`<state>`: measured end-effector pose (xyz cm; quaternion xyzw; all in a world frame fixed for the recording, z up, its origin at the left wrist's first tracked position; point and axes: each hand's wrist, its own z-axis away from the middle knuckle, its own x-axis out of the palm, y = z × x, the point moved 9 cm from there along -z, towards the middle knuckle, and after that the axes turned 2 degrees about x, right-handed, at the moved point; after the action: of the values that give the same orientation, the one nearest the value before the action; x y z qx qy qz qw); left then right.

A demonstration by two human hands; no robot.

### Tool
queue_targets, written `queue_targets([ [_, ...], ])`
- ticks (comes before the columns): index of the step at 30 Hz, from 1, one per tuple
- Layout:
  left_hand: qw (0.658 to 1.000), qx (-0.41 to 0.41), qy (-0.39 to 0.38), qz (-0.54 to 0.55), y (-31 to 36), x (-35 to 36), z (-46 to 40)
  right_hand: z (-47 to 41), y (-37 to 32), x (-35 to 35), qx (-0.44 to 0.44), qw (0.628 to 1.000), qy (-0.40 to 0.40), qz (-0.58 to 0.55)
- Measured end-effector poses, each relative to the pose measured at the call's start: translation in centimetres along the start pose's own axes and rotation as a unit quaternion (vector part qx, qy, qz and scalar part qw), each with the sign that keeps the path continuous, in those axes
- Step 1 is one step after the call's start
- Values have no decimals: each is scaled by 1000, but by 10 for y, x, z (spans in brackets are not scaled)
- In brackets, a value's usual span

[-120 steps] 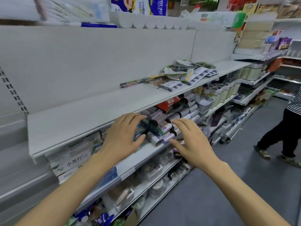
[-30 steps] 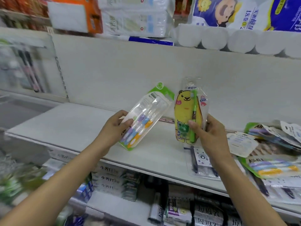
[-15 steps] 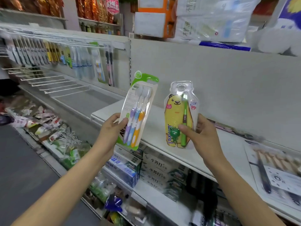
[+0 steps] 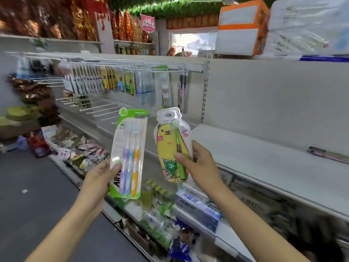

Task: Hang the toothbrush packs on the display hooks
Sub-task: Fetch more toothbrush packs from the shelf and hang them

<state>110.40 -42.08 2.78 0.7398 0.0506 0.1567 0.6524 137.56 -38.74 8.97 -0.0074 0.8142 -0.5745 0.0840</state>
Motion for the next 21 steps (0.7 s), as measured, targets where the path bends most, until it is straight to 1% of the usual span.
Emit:
queue_targets([
  [4,1000,0,9,-9,7,-66,-11,-14,-4,71,3,1000,-12,-9],
  [10,998,29,52,-20,18,-149,-31,-38,-2,164,-6,998,-56,-10],
  [17,995,41,93,-2,13,-212,-65,-77,14,246,9,992,-111,-52],
  [21,993,53,101,-1,14,-239,-97,-114,23,285,9,991,-119,-61],
])
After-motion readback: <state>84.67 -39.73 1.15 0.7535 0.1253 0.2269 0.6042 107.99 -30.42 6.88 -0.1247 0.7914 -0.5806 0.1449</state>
